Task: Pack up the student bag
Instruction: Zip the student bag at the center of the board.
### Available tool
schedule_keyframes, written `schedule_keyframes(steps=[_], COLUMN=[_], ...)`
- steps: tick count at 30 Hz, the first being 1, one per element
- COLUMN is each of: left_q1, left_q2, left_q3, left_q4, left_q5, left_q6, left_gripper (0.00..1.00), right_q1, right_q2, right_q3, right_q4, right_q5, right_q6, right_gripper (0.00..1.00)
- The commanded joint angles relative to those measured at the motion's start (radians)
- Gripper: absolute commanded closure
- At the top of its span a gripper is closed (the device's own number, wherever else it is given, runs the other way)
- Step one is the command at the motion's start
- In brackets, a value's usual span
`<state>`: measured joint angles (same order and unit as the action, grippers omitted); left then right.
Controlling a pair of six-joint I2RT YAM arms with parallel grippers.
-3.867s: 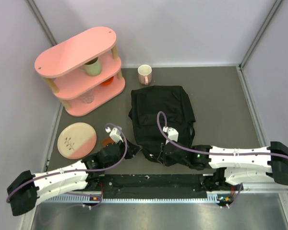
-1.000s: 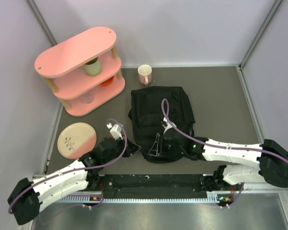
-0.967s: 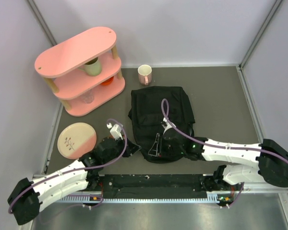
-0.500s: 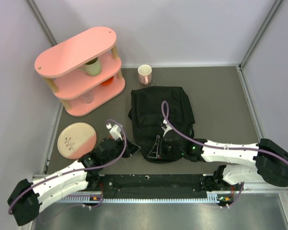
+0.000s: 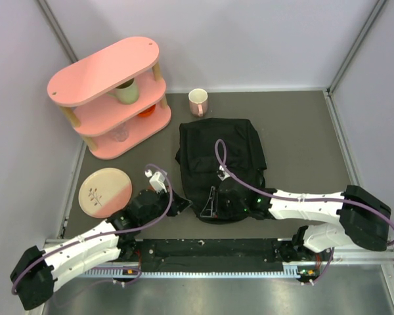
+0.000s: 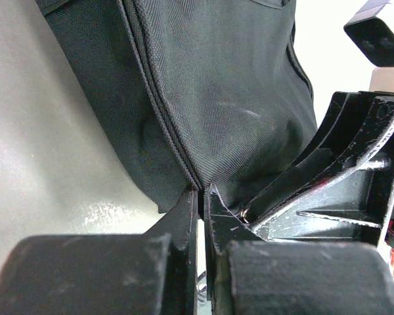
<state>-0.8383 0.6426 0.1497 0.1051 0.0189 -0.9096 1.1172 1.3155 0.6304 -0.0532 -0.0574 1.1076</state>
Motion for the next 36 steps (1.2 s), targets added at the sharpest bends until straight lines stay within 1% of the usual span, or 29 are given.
schedule_keyframes(steps=[1, 2, 3, 4, 8, 10, 13, 14, 16, 17, 19, 20, 23, 25, 26, 27, 28, 29, 32, 35, 36], left_q1=[0.004, 0.004, 0.004, 0.002, 0.002, 0.004, 0.002, 0.002, 0.002, 0.001, 0.002, -0.001, -0.016, -0.030, -0.031, -0.036, -0.039, -0.039, -0.044, -0.050, -0.050], left_q2=[-0.024, -0.026, -0.026, -0.029, -0.023, -0.015, 0.017, 0.040, 0.071, 0.074, 0.074, 0.071, 0.049, 0.055, 0.061, 0.069, 0.093, 0.109, 0.192, 0.273, 0.304], left_q3=[-0.022, -0.025, -0.033, -0.036, -0.048, -0.055, -0.070, -0.078, -0.087, -0.091, -0.090, -0.088, -0.104, -0.107, -0.108, -0.110, -0.116, -0.121, -0.116, -0.110, -0.108], left_q4=[0.042, 0.044, 0.045, 0.047, 0.050, 0.065, 0.108, 0.117, 0.155, 0.165, 0.171, 0.176, 0.208, 0.208, 0.211, 0.220, 0.235, 0.255, 0.323, 0.392, 0.406], left_q5=[0.023, 0.027, 0.029, 0.033, 0.053, 0.061, 0.101, 0.108, 0.141, 0.150, 0.176, 0.180, 0.167, 0.138, 0.127, 0.118, 0.104, 0.104, 0.110, 0.125, 0.125], left_q6=[0.006, 0.003, -0.002, -0.003, -0.005, -0.005, 0.000, 0.000, -0.008, -0.015, -0.026, -0.047, -0.099, -0.112, -0.126, -0.135, -0.146, -0.159, -0.167, -0.170, -0.170], left_gripper=[1.00, 0.97, 0.95, 0.90, 0.84, 0.83, 0.68, 0.58, 0.48, 0.38, 0.32, 0.31, 0.30, 0.35, 0.41, 0.51, 0.63, 0.67, 0.67, 0.64, 0.61], right_q1=[0.004, 0.004, 0.004, 0.004, 0.003, 0.003, 0.003, 0.003, 0.003, 0.004, 0.010, 0.013, 0.023, 0.026, 0.026, 0.026, 0.027, 0.027, 0.027, 0.027, 0.027], right_q2=[-0.004, -0.009, -0.013, -0.018, -0.018, -0.015, -0.001, 0.005, 0.027, 0.034, 0.042, 0.039, 0.021, 0.011, 0.010, 0.008, 0.013, 0.016, 0.030, 0.036, 0.040], right_q3=[0.045, 0.045, 0.045, 0.043, 0.043, 0.038, 0.037, 0.037, 0.032, 0.028, 0.020, -0.006, -0.052, -0.061, -0.061, -0.063, -0.061, -0.058, -0.043, -0.032, -0.028], right_q4=[-0.011, -0.011, -0.010, -0.011, -0.013, -0.010, -0.007, -0.011, -0.019, -0.048, -0.071, -0.068, -0.044, -0.031, -0.031, -0.028, -0.024, -0.025, -0.004, 0.006, 0.000], right_q5=[0.054, 0.054, 0.086, 0.093, 0.110, 0.122, 0.116, 0.113, 0.107, 0.114, 0.136, 0.152, 0.194, 0.215, 0.252, 0.267, 0.281, 0.306, 0.327, 0.349, 0.355], right_q6=[0.009, 0.014, 0.015, 0.018, 0.043, 0.061, 0.067, 0.069, 0.070, 0.075, 0.077, 0.092, 0.116, 0.132, 0.136, 0.144, 0.149, 0.150, 0.141, 0.146, 0.149], right_gripper=[0.69, 0.68, 0.65, 0.63, 0.62, 0.62, 0.64, 0.66, 0.69, 0.70, 0.70, 0.65, 0.63, 0.62, 0.62, 0.62, 0.62, 0.62, 0.62, 0.60, 0.60])
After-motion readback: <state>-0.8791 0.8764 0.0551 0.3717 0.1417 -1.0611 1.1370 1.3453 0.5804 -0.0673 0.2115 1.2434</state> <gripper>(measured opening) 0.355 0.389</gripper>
